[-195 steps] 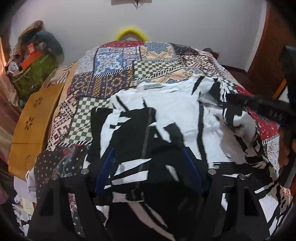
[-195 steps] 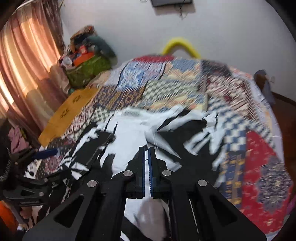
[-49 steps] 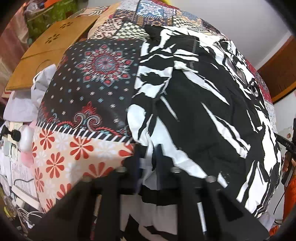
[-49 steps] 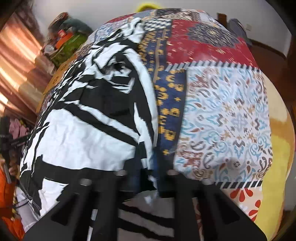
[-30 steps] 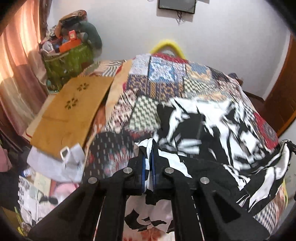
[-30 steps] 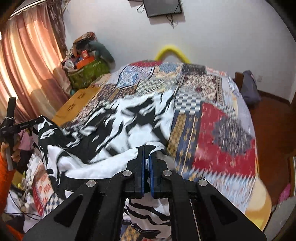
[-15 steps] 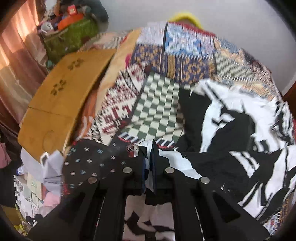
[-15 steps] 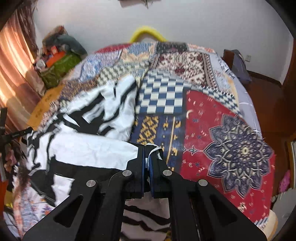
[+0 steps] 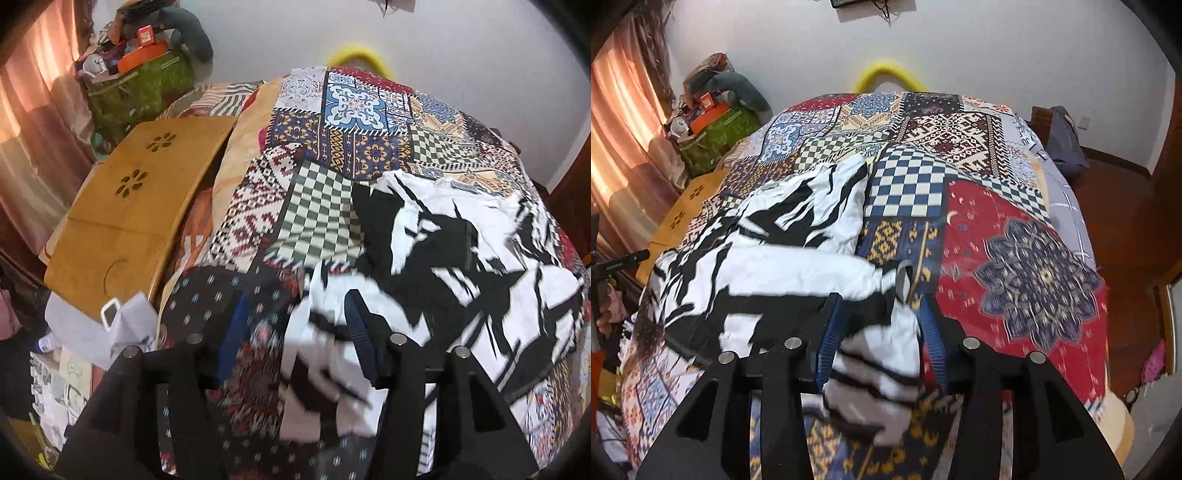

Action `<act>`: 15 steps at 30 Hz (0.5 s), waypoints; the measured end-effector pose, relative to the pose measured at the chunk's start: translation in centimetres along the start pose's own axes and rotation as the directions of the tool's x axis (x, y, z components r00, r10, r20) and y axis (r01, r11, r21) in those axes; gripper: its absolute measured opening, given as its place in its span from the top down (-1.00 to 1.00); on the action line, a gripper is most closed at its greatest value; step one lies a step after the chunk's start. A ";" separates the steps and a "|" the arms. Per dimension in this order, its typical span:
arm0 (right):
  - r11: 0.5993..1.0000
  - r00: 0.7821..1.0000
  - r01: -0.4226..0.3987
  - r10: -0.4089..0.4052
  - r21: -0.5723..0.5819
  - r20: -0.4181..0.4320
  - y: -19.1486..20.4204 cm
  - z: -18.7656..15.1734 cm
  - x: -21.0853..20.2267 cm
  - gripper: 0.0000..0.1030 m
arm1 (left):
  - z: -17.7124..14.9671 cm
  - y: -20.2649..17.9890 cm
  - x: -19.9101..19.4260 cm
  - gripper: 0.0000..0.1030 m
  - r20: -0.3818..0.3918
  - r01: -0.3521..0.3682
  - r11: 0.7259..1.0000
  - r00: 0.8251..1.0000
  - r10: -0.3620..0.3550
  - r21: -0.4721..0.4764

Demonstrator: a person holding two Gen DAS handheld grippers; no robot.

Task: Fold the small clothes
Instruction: 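Release the shirt with the left gripper while the right gripper grasps the folded edge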

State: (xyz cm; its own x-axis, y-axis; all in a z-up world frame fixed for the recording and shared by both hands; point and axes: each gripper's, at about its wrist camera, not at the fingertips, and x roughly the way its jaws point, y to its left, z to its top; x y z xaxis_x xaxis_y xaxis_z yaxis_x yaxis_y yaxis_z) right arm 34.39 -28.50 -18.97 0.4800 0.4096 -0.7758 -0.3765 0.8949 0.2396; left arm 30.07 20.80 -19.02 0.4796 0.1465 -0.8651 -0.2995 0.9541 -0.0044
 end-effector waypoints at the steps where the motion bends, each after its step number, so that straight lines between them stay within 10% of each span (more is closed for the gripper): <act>1: 1.000 1.000 -0.001 0.001 0.001 -0.004 0.0 -0.5 -0.4 0.24 | -0.6 0.2 -0.2 -0.08 -0.009 0.000 1.000 1.000 0.000 0.002; 15: 0.999 0.992 0.011 -0.004 0.050 -0.125 -0.5 -5.3 1.1 0.24 | -7.4 1.1 2.5 -0.08 -0.169 0.025 0.999 0.985 -0.029 -0.030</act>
State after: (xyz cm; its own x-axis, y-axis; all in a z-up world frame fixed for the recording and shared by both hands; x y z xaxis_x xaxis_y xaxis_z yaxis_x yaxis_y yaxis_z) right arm 30.95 -29.43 -23.02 0.3788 0.3803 -0.8438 -0.3310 0.9070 0.2602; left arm 24.83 20.27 -24.91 0.3416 0.0720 -0.9371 -0.3122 0.9492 -0.0409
